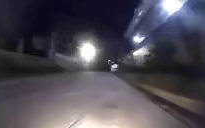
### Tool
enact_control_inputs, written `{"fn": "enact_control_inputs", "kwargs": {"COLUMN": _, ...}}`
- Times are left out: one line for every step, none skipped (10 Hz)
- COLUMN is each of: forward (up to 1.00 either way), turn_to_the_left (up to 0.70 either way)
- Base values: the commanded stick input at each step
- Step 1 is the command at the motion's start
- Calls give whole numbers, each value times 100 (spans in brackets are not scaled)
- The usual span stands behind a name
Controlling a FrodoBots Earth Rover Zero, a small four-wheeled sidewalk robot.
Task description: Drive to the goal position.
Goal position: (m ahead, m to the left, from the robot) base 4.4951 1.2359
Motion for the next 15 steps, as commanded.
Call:
{"fn": "enact_control_inputs", "kwargs": {"forward": 70, "turn_to_the_left": -15}}
{"fn": "enact_control_inputs", "kwargs": {"forward": 70, "turn_to_the_left": -29}}
{"fn": "enact_control_inputs", "kwargs": {"forward": 70, "turn_to_the_left": -20}}
{"fn": "enact_control_inputs", "kwargs": {"forward": 70, "turn_to_the_left": 0}}
{"fn": "enact_control_inputs", "kwargs": {"forward": 70, "turn_to_the_left": 0}}
{"fn": "enact_control_inputs", "kwargs": {"forward": 70, "turn_to_the_left": 0}}
{"fn": "enact_control_inputs", "kwargs": {"forward": 70, "turn_to_the_left": 0}}
{"fn": "enact_control_inputs", "kwargs": {"forward": 70, "turn_to_the_left": -20}}
{"fn": "enact_control_inputs", "kwargs": {"forward": 70, "turn_to_the_left": -35}}
{"fn": "enact_control_inputs", "kwargs": {"forward": 70, "turn_to_the_left": -33}}
{"fn": "enact_control_inputs", "kwargs": {"forward": 70, "turn_to_the_left": -28}}
{"fn": "enact_control_inputs", "kwargs": {"forward": 70, "turn_to_the_left": -9}}
{"fn": "enact_control_inputs", "kwargs": {"forward": 70, "turn_to_the_left": -2}}
{"fn": "enact_control_inputs", "kwargs": {"forward": 70, "turn_to_the_left": -10}}
{"fn": "enact_control_inputs", "kwargs": {"forward": 70, "turn_to_the_left": -35}}
